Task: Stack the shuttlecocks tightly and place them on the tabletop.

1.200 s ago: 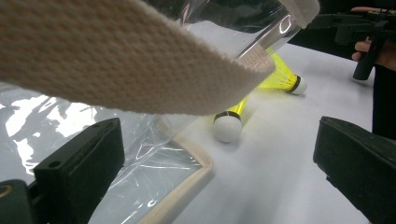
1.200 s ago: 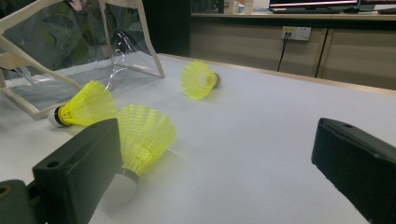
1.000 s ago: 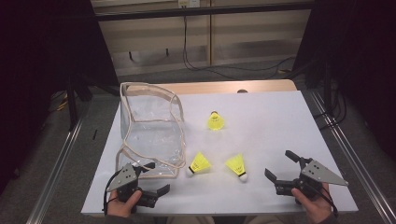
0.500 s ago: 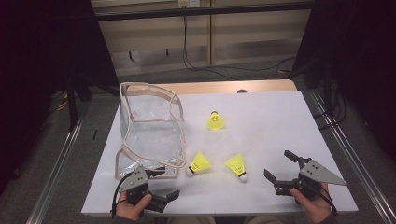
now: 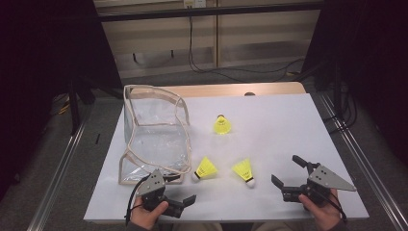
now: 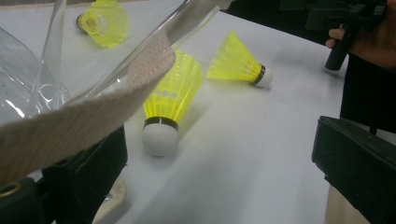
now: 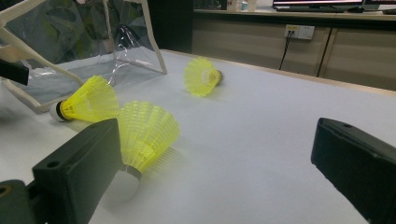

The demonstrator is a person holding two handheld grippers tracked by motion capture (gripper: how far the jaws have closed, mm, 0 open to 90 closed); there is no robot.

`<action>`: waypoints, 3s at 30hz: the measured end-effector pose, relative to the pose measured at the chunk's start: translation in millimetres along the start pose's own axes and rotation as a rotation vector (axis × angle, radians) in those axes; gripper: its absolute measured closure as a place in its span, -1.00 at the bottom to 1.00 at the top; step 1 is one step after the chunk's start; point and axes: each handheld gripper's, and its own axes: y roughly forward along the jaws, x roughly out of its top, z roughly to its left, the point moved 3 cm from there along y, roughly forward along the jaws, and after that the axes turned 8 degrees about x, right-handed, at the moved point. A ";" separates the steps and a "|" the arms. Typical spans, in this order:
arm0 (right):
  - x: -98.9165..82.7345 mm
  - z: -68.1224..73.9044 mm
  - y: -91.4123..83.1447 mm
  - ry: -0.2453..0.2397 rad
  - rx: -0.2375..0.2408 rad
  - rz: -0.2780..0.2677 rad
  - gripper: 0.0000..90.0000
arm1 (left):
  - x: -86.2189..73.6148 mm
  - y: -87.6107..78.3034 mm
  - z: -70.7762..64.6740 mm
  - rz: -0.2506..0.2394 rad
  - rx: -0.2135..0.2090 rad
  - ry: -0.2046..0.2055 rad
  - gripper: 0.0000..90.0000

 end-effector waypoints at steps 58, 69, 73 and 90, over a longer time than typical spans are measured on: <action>0.4 2.0 1.5 0.005 0.017 -0.003 -0.97 | 18.1 52.6 -37.0 0.054 0.135 -0.028 -0.93; -0.1 2.5 2.5 0.006 0.021 -0.003 -0.97 | 19.0 62.7 -40.5 0.070 0.156 0.004 -0.93; 0.0 2.9 2.5 0.010 0.026 -0.004 -0.97 | 20.6 65.6 -40.5 0.067 0.181 0.006 -0.93; -0.5 3.2 3.3 0.011 0.031 -0.001 -0.97 | 26.1 74.3 -44.5 0.075 0.229 0.014 -0.92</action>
